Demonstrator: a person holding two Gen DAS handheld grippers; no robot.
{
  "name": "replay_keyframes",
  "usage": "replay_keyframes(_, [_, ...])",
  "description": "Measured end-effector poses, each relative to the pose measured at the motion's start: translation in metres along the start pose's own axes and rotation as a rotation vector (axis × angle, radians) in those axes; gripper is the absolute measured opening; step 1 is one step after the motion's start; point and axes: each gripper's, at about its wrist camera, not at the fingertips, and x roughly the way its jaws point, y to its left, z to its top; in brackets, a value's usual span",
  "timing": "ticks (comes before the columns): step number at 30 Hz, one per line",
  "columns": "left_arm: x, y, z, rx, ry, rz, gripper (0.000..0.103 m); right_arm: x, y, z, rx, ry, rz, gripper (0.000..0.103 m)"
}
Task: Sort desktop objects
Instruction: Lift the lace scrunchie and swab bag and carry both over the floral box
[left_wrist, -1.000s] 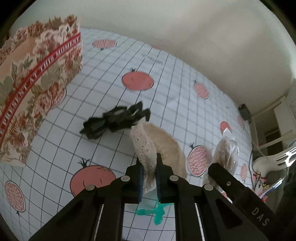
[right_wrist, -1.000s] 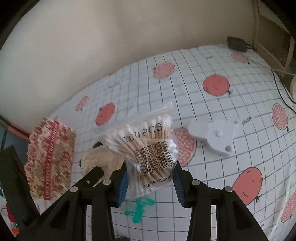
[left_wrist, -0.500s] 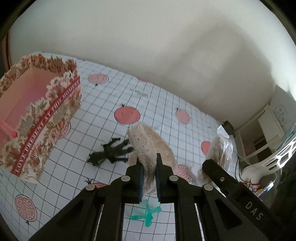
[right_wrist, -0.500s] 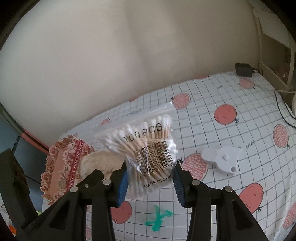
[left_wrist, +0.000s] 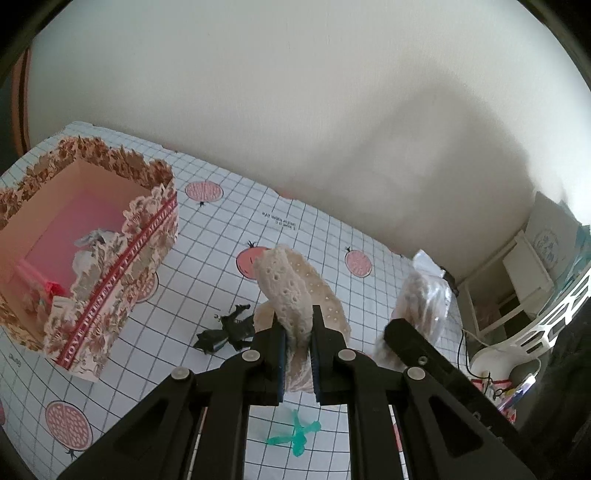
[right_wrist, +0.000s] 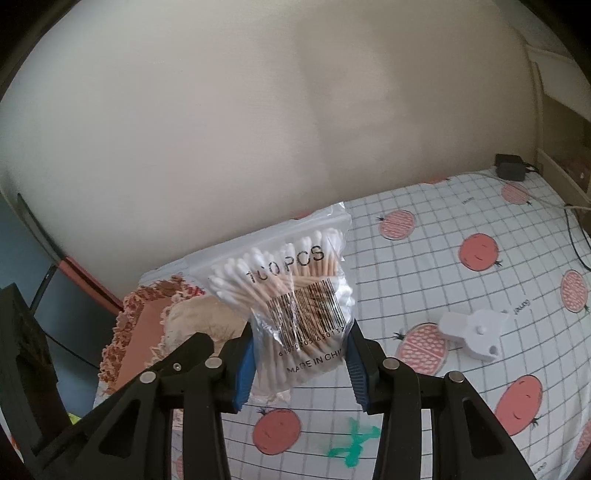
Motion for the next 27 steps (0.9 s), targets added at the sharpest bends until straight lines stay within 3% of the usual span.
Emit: replay_keyframes(27, [-0.079, 0.107, 0.035, -0.158, -0.206, 0.083, 0.011, 0.031, 0.107, -0.026, -0.081, -0.011, 0.124, 0.046])
